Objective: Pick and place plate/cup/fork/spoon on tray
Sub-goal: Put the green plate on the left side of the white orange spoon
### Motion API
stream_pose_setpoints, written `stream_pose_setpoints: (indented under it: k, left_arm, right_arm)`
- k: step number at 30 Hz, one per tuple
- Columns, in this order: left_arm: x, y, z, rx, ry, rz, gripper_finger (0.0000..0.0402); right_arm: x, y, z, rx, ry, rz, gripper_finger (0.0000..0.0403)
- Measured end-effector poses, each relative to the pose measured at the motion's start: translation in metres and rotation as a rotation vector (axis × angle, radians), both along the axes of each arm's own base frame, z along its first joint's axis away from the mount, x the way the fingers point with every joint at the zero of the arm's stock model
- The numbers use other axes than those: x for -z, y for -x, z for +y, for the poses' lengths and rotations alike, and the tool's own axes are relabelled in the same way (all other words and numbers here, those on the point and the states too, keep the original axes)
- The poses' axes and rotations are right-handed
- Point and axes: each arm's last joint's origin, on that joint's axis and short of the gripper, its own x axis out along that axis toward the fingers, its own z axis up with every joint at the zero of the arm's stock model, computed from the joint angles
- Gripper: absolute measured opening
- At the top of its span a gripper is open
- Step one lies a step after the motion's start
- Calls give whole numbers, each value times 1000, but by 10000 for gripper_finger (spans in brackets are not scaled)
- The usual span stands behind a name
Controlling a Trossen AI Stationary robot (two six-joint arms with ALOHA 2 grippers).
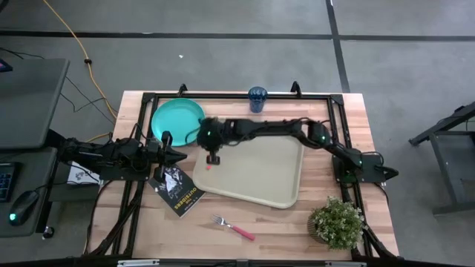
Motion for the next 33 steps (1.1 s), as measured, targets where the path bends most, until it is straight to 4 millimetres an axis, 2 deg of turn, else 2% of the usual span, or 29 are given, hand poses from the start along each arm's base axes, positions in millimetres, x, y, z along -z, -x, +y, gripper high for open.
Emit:
stream_pose_setpoints:
  k: [3, 7, 10, 13, 16, 19, 22, 25, 29, 33]
  left_arm:
    - [0, 0, 0, 0, 0, 0, 0]
    - [0, 0, 0, 0, 0, 0, 0]
    - [0, 0, 0, 0, 0, 0, 0]
    - [0, 0, 0, 0, 0, 0, 0]
    - [0, 0, 0, -1, 0, -1, 0]
    - [0, 0, 0, 0, 0, -2, 0]
    - [0, 0, 0, 0, 0, -1, 0]
    - [0, 0, 0, 0, 0, -1, 0]
    - [0, 0, 0, 0, 0, -1, 0]
    - [0, 0, 0, 0, 0, 0, 0]
  right_arm:
    - [-10, 5, -15, 21, -17, -19, 0]
    - [-11, 11, -24, 24, -39, 22, 0]
    - [-11, 18, -22, 14, -40, 94, 0]
    - [-21, 28, -16, -2, -34, 152, 0]
    - [-33, 34, -9, -15, -16, 158, 0]
    - [-49, 52, -2, 6, 53, 142, 0]
    - [-61, 89, 5, 47, 73, 61, 0]
    - [-63, 142, 11, 117, 72, -81, 0]
    - [-77, 211, 27, 148, 32, -387, 0]
    - [-75, 264, 43, 114, 8, -633, 0]
